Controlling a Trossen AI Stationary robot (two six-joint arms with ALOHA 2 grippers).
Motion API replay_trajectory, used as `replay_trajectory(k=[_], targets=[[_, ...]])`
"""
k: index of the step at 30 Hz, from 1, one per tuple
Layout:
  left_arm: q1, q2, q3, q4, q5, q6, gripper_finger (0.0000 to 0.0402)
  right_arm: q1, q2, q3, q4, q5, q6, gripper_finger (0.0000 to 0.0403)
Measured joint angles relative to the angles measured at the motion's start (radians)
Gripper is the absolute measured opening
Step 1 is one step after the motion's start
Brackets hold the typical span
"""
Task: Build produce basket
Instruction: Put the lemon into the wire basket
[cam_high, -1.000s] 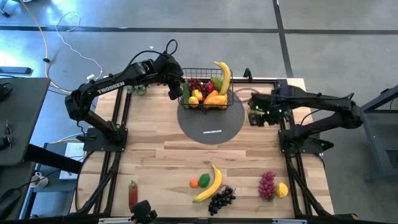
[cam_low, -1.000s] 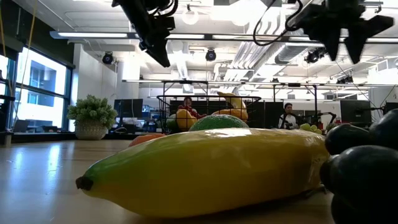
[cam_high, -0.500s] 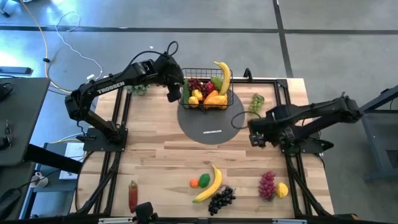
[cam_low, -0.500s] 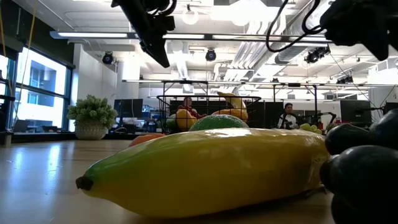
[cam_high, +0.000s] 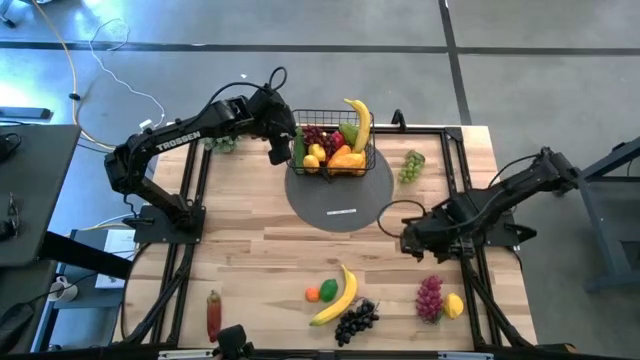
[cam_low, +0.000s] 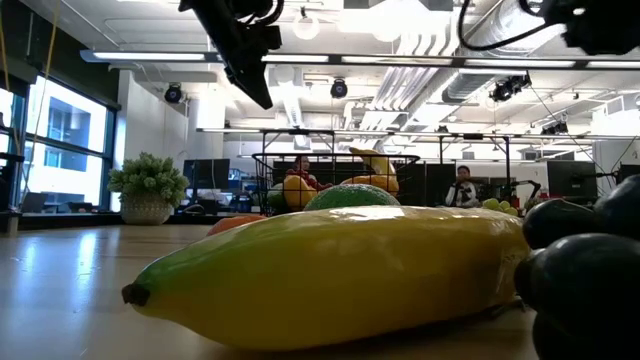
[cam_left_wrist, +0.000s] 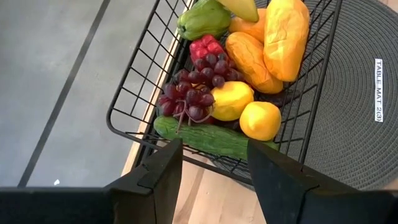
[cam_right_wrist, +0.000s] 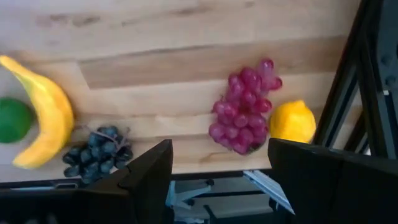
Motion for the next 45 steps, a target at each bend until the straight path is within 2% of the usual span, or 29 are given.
replay_trajectory(k=[8,21,26,34,45], targets=[[0.0,0.0,0.0,0.0,-0.001,0.0,0.0168,0.144,0.022,0.0,0.006,0.0,0.191,0.0246],[0.0,0.001,0.0,0.001,-0.011,0.0,0.0168,0.279,0.139,0.0,0.052,-0.007,0.268,0.0246],[0.0,0.001,0.0,0.001,-0.015,0.0,0.0168,0.313,0.198,0.0,0.079,-0.016,0.26,0.0246],[0.0,0.001,0.0,0.0,-0.014,-0.036,0.0168,0.378,0.278,0.0,0.087,-0.112,0.187,0.0246],[0.0,0.001,0.0,0.0,-0.014,-0.038,0.0168,0.441,0.36,0.0,0.114,-0.13,0.205,0.0246]])
